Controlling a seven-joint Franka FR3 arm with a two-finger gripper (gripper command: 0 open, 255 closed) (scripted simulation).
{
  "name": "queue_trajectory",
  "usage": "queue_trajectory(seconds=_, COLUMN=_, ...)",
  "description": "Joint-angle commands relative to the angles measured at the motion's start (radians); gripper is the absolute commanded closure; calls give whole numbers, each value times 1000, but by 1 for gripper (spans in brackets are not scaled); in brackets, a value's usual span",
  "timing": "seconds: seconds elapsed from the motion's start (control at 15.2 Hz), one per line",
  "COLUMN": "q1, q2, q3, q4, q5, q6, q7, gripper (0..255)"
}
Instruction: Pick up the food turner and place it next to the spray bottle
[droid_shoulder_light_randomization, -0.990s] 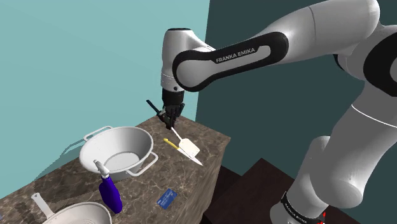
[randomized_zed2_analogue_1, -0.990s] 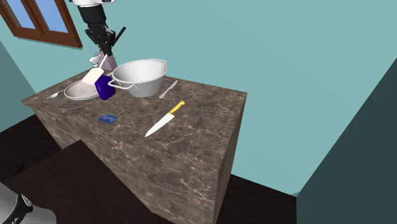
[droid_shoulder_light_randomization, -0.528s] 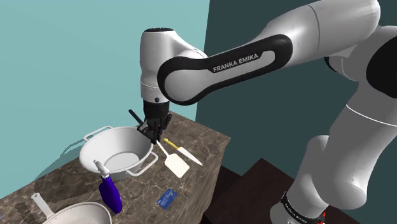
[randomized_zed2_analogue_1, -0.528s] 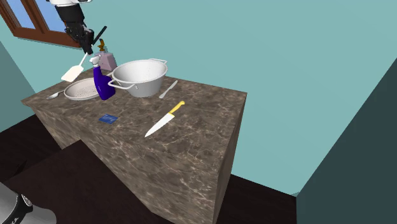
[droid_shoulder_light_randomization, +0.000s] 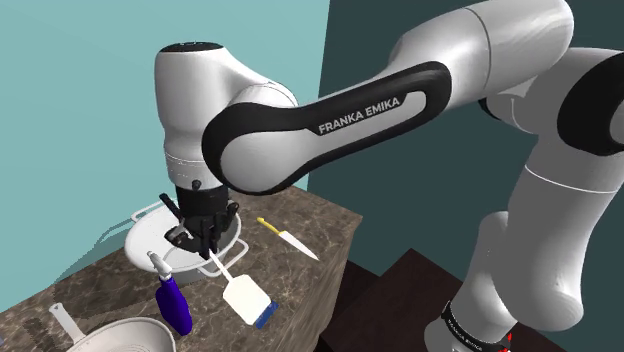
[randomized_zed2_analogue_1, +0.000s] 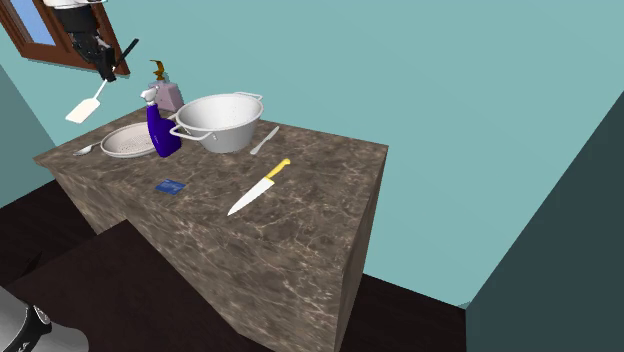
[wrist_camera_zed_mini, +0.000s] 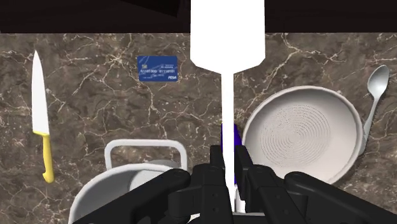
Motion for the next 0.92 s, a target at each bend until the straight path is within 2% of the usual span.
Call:
queue_trajectory(seconds=0.0, q1=29, q2=48, q3=17, q4=61, q5=-24, q6=-20, q7=52, gripper=255)
queue_trajectory(seconds=0.46, q1=145, q2=212, q3=52, q4=273, q5=-106, q6=-93, q7=207, gripper=255)
queue_trajectory(seconds=0.86, q1=144, q2=229, q3=47, q4=215, q5=-117, q6=-20, q7=217, gripper=255)
